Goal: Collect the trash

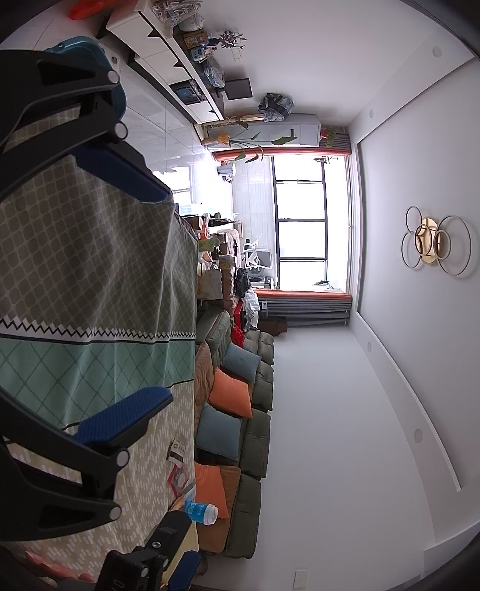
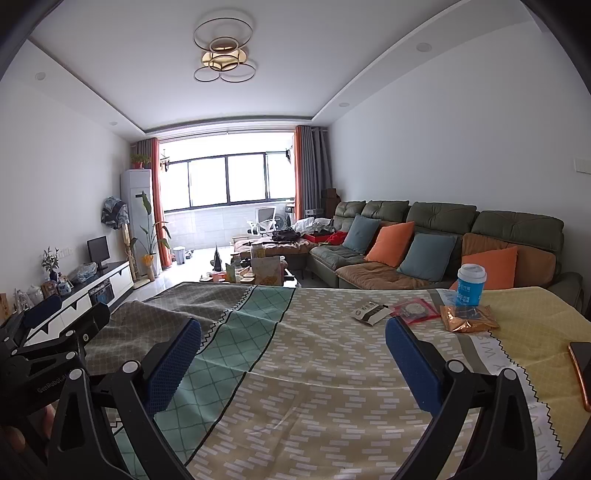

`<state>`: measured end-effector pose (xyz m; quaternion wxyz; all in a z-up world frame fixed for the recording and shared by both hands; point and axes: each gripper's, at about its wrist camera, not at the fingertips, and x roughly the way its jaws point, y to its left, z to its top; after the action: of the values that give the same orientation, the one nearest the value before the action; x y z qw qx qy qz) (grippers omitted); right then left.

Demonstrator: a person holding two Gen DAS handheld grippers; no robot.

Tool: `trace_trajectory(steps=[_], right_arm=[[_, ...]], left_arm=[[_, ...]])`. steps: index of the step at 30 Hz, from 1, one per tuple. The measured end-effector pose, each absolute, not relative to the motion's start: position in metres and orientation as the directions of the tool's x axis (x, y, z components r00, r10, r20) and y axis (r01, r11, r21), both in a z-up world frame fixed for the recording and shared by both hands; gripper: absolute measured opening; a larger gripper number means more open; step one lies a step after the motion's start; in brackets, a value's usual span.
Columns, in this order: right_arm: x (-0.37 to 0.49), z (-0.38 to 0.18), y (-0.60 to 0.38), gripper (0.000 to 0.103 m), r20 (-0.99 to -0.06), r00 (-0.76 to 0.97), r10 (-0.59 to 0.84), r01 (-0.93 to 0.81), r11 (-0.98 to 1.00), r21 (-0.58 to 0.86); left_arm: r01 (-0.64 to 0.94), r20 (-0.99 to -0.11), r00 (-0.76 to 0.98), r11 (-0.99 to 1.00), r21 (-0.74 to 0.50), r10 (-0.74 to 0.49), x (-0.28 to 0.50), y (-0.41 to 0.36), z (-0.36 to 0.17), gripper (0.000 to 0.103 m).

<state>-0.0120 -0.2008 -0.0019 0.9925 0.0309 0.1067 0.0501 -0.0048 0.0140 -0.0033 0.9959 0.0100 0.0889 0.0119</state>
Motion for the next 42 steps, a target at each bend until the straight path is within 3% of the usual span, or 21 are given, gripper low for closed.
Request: trace_trajectory(steps=[32, 38, 42], right_arm=[[-0.013, 0.0, -0.199, 0.099, -0.209, 0.971, 0.112, -0.098, 0.992, 0.077], [-0.005, -0.001, -0.21, 0.099, -0.251, 0.963, 0.101, -0.079, 0.992, 0.095], [0.014, -0.006, -0.234, 0.099, -0.372, 0.926, 0.071, -0.036, 0.994, 0.1]], left_arm=[[-0.017, -0.185, 0.982, 0.999, 0.035, 0.024, -0.002, 0.015, -0.005, 0.099], [0.002, -0.344, 0.939, 1.0, 0.0, -0.002, 0.027, 0.024, -0.011, 0.1], [-0.006, -0.527, 0.85, 1.0, 0.001, 0.006, 0.073, 0.033, -0.023, 0.1]])
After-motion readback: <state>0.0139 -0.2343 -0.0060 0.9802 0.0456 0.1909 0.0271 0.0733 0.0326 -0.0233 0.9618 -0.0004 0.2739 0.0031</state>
